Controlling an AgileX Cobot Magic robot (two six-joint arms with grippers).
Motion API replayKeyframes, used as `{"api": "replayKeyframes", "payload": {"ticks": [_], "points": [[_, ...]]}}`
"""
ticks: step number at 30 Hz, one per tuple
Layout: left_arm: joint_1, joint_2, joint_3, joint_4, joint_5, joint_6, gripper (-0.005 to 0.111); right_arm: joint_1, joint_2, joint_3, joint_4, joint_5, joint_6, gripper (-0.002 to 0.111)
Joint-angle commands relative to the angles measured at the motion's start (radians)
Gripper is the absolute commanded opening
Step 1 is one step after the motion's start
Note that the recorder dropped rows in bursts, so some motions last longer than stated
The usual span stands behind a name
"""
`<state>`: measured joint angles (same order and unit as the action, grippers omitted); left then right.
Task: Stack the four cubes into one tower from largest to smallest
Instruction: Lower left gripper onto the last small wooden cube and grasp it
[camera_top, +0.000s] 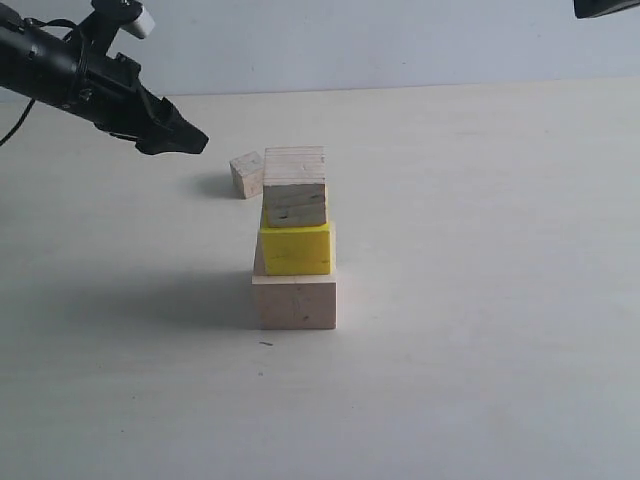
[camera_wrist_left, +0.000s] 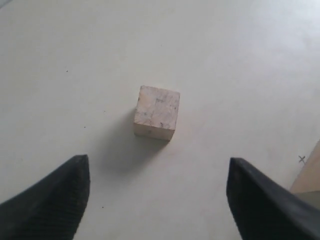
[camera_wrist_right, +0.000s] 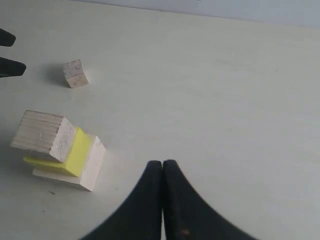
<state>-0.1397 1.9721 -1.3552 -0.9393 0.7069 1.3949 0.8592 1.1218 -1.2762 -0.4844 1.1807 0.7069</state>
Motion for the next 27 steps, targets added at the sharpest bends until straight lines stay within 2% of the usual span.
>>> {"api": "replayKeyframes", "payload": {"ticks": [1,5,11,18,22,27], "points": [[0.0,0.006,-0.006,-0.025,-0.014,0.054,0.073,0.001,-0.005,0.004,-0.016,0.004,-0.006,0.0],[0.0,0.041,-0.006,-0.058,-0.014,0.074,0.073,0.001,-0.005,0.004,-0.014,0.005,-0.006,0.0],[-0.002,0.109,-0.006,-0.202,0.008,0.257,0.073,0.001,-0.005,0.004,-0.014,0.005,-0.006,0.0],[-0.002,0.157,-0.006,-0.345,0.056,0.61,0.073,0.001,-0.005,0.004,-0.014,0.005,-0.009,0.0],[-0.002,0.195,-0.006,-0.417,0.058,0.703,0.073,0.001,-0.005,0.004,-0.014,0.005,-0.012,0.0],[-0.002,0.226,-0.006,-0.455,0.046,0.703,0.073,0.001,-0.005,0.004,-0.014,0.003,-0.027,0.0]]}}
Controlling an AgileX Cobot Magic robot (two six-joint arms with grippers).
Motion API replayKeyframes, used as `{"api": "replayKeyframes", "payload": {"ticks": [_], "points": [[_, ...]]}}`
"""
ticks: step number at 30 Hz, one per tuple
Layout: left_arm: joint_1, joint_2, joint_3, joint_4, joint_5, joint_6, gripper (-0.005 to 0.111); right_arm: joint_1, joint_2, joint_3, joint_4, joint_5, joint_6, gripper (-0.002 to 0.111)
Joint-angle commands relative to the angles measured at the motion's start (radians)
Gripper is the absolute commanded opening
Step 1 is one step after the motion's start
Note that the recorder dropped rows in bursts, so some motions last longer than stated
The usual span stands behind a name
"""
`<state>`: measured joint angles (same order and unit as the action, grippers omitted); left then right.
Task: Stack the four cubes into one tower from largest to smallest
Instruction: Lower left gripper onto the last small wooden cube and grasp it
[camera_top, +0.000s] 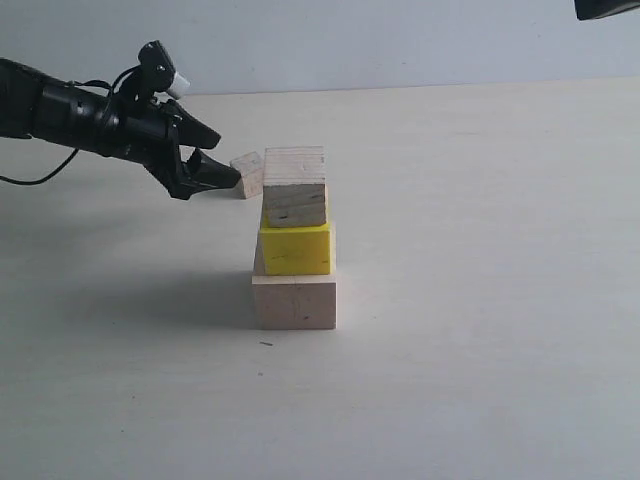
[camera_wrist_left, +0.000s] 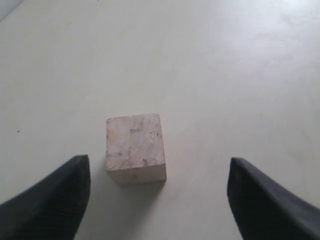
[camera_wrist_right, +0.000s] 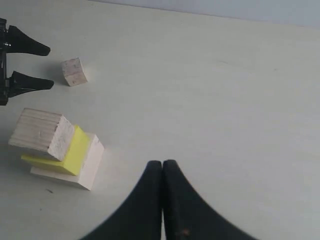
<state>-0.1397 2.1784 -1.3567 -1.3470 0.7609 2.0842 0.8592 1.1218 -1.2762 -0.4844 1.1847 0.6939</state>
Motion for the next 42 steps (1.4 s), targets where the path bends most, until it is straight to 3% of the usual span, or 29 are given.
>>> {"api": "replayKeyframes", "payload": {"ticks": [1,9,25,33,42], "points": [[-0.002,0.03,-0.005,-0.052,-0.011,0.013,0.073,0.001,-0.005,0.004,-0.014,-0.003,-0.015,0.0],[-0.002,0.068,-0.044,-0.155,-0.039,0.013,0.073,0.001,-0.005,0.004,-0.014,-0.006,-0.015,0.0],[-0.017,0.068,-0.057,-0.158,-0.028,0.013,0.073,0.001,-0.005,0.004,-0.001,-0.058,-0.01,0.0],[-0.063,0.068,-0.057,-0.158,-0.131,0.013,0.073,0.001,-0.005,0.004,0.013,-0.058,-0.01,0.0],[-0.063,0.088,-0.057,-0.158,-0.131,0.013,0.073,0.001,-0.005,0.004,0.017,-0.056,-0.01,0.0]]}}
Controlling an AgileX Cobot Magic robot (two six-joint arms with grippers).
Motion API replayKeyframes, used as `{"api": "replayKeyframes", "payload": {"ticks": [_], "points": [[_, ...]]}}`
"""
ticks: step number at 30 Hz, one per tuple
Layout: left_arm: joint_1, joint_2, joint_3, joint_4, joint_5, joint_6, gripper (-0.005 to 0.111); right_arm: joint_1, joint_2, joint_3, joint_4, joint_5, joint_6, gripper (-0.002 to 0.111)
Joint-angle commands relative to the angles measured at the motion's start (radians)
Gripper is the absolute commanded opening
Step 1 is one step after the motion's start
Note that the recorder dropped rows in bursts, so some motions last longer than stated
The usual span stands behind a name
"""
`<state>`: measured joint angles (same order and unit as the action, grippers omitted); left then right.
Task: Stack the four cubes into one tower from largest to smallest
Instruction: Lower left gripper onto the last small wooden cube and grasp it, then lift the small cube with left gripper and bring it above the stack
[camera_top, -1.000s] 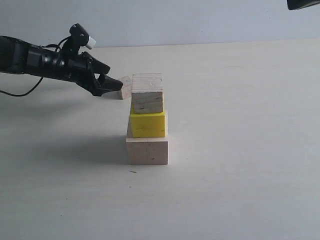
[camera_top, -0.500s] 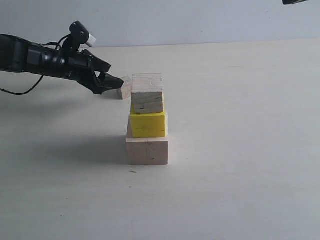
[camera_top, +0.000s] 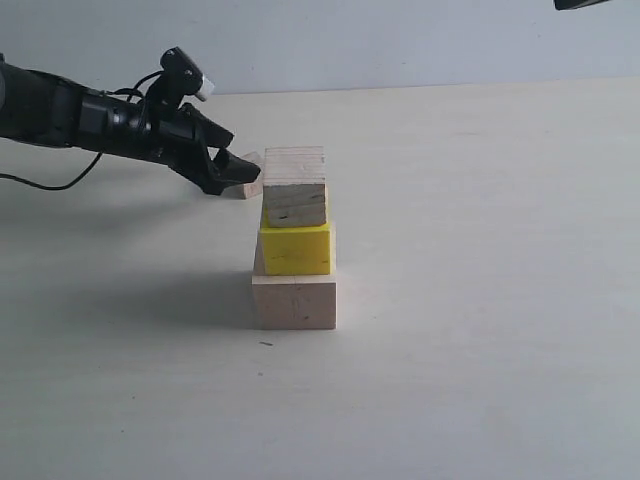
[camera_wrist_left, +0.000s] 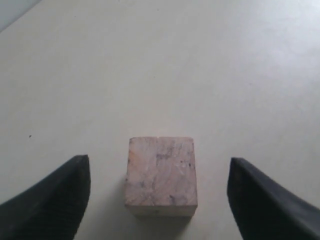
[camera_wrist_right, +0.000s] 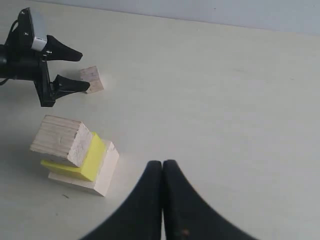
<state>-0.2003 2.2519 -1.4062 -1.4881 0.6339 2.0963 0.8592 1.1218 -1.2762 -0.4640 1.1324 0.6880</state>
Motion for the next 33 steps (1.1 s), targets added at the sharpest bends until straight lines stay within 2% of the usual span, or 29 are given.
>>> {"api": "replayKeyframes", "payload": {"ticks": [1,12,16,19,22,26,30,33], "points": [[-0.002,0.023,-0.008,-0.017,-0.004,0.001,0.073,0.001,-0.005,0.004,-0.004,-0.003,-0.005,0.0],[-0.002,0.06,-0.034,-0.064,0.011,0.001,0.073,0.001,-0.005,0.004,-0.004,-0.003,-0.007,0.0],[-0.002,0.06,-0.039,-0.064,-0.001,0.001,0.07,0.001,-0.005,0.004,-0.004,-0.003,-0.007,0.0],[-0.002,0.06,-0.039,-0.056,-0.015,0.001,0.058,0.001,-0.005,0.004,-0.004,-0.003,-0.007,0.0],[-0.002,0.06,-0.039,-0.056,-0.015,0.001,0.037,0.001,-0.005,0.004,-0.004,-0.003,-0.007,0.0],[-0.002,0.056,-0.039,-0.054,-0.012,-0.016,0.003,0.001,-0.005,0.004,-0.004,-0.003,-0.007,0.0],[-0.002,0.014,-0.039,0.0,-0.004,-0.058,0.0,0.001,-0.005,0.004,-0.002,0.0,-0.007,0.0],[0.0,-0.047,-0.039,0.102,-0.004,-0.135,0.0,0.001,-0.005,0.004,-0.002,0.001,-0.007,0.0]]}}
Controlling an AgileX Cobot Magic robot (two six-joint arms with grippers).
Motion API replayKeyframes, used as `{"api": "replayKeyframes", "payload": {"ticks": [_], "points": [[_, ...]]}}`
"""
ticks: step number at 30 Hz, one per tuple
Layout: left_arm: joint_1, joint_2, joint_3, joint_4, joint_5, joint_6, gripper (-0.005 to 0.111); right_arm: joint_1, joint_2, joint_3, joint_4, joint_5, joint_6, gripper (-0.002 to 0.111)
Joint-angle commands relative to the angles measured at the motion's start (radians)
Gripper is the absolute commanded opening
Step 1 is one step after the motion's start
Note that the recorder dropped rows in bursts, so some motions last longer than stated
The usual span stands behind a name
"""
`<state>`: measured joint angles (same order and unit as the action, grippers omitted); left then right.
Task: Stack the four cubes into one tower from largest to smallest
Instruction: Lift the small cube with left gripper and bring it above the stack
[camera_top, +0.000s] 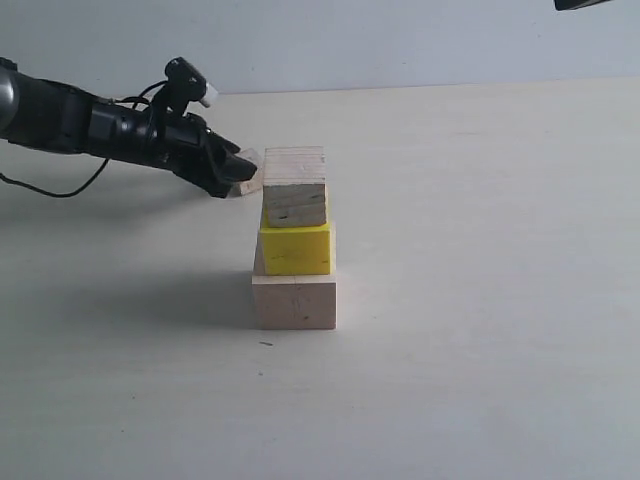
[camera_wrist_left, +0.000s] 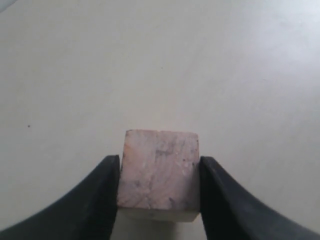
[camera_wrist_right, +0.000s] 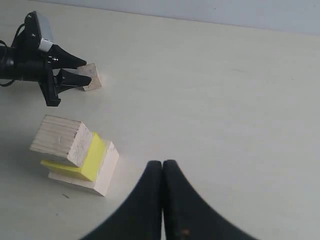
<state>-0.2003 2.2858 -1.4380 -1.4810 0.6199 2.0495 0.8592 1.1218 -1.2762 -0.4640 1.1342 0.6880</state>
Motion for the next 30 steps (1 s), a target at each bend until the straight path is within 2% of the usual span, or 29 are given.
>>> {"api": "replayKeyframes", "payload": {"ticks": [1,4,8,13,17,21,27,30], "points": [[0.003,-0.106,-0.007,0.141,0.01,-0.148,0.0,0.001,-0.005,0.004,-0.002,-0.001,-0.007,0.0],[0.026,-0.186,-0.007,0.263,0.052,-0.335,0.0,0.001,-0.005,0.004,-0.003,-0.002,-0.007,0.0],[0.064,-0.316,-0.007,0.403,0.173,-0.523,0.0,0.001,-0.005,0.004,-0.01,-0.002,-0.009,0.0],[0.094,-0.454,-0.007,0.519,0.357,-0.607,0.0,0.001,-0.005,0.004,-0.01,-0.002,-0.016,0.0],[0.094,-0.549,-0.005,0.518,0.502,-0.605,0.0,0.001,-0.005,0.004,-0.01,-0.004,-0.015,0.0],[0.092,-0.618,-0.005,0.499,0.583,-0.596,0.0,0.001,-0.005,0.004,-0.008,-0.004,-0.035,0.0],[0.09,-0.648,-0.005,0.358,0.601,-0.55,0.0,0.001,-0.005,0.004,0.018,-0.004,-0.035,0.0],[0.086,-0.646,0.012,0.338,0.601,-0.526,0.0,0.001,-0.005,0.004,0.038,-0.004,-0.043,0.0]]}}
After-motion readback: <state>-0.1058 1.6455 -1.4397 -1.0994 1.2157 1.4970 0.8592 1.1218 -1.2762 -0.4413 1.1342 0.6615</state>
